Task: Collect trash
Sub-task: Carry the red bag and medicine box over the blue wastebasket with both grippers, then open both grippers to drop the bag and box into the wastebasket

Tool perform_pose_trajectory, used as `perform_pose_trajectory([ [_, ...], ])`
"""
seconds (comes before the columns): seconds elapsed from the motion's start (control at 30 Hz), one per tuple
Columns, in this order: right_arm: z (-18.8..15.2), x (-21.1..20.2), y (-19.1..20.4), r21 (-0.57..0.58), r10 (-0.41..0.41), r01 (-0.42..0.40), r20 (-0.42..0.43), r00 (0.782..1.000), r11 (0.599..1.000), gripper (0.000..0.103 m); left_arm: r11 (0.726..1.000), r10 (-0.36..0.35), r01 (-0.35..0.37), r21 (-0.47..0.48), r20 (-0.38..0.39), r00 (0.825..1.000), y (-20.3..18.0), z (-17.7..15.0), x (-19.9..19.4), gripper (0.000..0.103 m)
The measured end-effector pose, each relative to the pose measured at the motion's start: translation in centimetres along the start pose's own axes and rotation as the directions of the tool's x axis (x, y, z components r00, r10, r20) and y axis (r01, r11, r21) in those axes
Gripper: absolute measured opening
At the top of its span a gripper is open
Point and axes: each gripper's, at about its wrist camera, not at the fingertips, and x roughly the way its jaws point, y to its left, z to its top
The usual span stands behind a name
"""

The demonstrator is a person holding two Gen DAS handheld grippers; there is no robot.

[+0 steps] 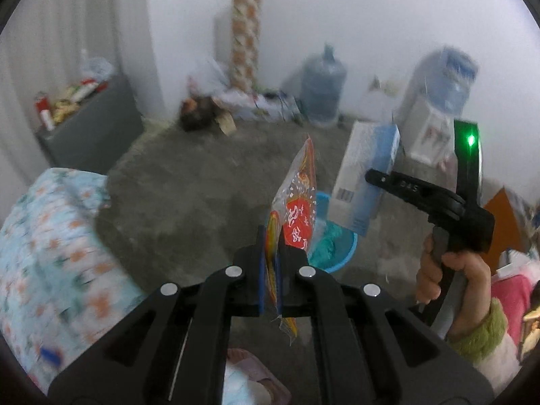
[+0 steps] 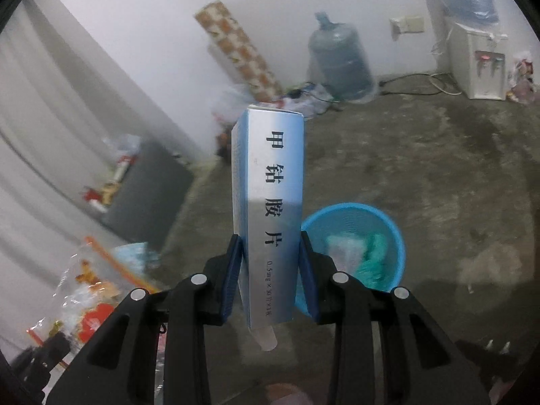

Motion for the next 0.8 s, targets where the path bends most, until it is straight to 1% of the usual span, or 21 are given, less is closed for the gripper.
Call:
perform_pose_trajectory([
  [0.03, 0.0, 1.0, -0.2, 0.004, -0.009, 0.009, -0.006, 1.0, 1.0, 0.033, 1.0, -0.001, 0.002, 0.009, -0.024, 1.0, -0.5, 0.2, 1.5, 0.003],
  [0.07, 0.1, 2.3, -0.8, 0.009, -0.019, 0.02, -0.014, 1.0, 1.0, 0.033, 1.0, -0.003, 0.004, 0.029, -0.064, 0.998, -1.3, 0.5, 4.1, 0.003],
  [0.1, 0.2, 3.8, -1.4, 0.011, -0.03, 0.031, -0.023, 0.999, 0.999, 0.033, 0.999, 0.002, 0.001, 0.044, -0.087, 0.996, -1.7, 0.7, 5.7, 0.003],
  [0.17, 0.5, 5.5, -2.3, 0.016, -0.05, 0.051, -0.04, 0.998, 0.999, 0.033, 0.998, 0.0, 0.01, 0.065, -0.142, 0.99, -2.5, 1.1, 9.4, 0.003],
  [0.33, 1.4, 11.0, -4.7, 0.015, -0.106, 0.107, -0.066, 0.992, 0.994, 0.034, 0.995, 0.02, 0.003, 0.102, -0.223, 0.975, -3.7, 1.7, 16.8, 0.003],
  [0.4, 1.4, 13.7, -5.9, 0.018, -0.125, 0.127, -0.079, 0.989, 0.992, 0.035, 0.995, 0.001, 0.024, 0.1, -0.239, 0.971, -4.1, 1.9, 19.4, 0.003],
  [0.43, 1.2, 14.7, -6.5, 0.019, -0.121, 0.123, -0.089, 0.989, 0.992, 0.036, 0.995, -0.016, 0.041, 0.095, -0.249, 0.968, -4.2, 2.0, 20.8, 0.007],
  [0.47, 0.9, 16.4, -7.3, 0.022, -0.113, 0.117, -0.118, 0.987, 0.993, 0.038, 0.995, -0.039, 0.062, 0.082, -0.265, 0.963, -4.4, 2.1, 22.1, 0.026],
  [0.5, 0.4, 18.3, -8.4, 0.036, -0.098, 0.106, -0.17, 0.981, 0.994, 0.043, 0.995, -0.062, 0.083, 0.057, -0.301, 0.952, -4.2, 1.9, 23.9, 0.042],
  [0.53, -0.1, 19.5, -9.3, 0.06, -0.088, 0.103, -0.215, 0.973, 0.993, 0.054, 0.996, -0.05, 0.07, 0.051, -0.325, 0.944, -4.4, 1.7, 24.9, 0.064],
  [0.57, -0.8, 21.1, -10.7, 0.096, -0.103, 0.134, -0.281, 0.954, 0.986, 0.057, 0.998, -0.005, 0.025, 0.055, -0.344, 0.939, -4.1, 1.2, 26.1, 0.063],
  [0.6, -1.3, 21.9, -11.6, 0.114, -0.123, 0.167, -0.315, 0.941, 0.979, 0.057, 0.998, 0.014, 0.005, 0.056, -0.352, 0.936, -3.9, 1.0, 26.4, 0.063],
  [0.63, -1.9, 22.1, -12.6, 0.146, -0.128, 0.184, -0.327, 0.936, 0.972, 0.057, 0.999, 0.016, 0.002, 0.048, -0.358, 0.934, -3.8, 0.9, 26.5, 0.063],
  [0.67, -2.3, 21.6, -13.5, 0.181, -0.117, 0.181, -0.314, 0.942, 0.967, 0.057, 1.0, -0.011, 0.02, 0.022, -0.357, 0.934, -3.4, 0.8, 26.0, 0.063],
  [0.7, -2.6, 21.1, -14.0, 0.211, -0.107, 0.175, -0.299, 0.948, 0.962, 0.057, 0.999, -0.037, 0.037, -0.004, -0.342, 0.939, -2.9, 0.9, 25.3, 0.063],
  [0.8, -2.7, 19.6, -14.4, 0.24, -0.091, 0.158, -0.269, 0.959, 0.958, 0.057, 0.999, -0.042, 0.037, -0.022, -0.297, 0.954, -2.3, 1.6, 22.8, 0.063],
])
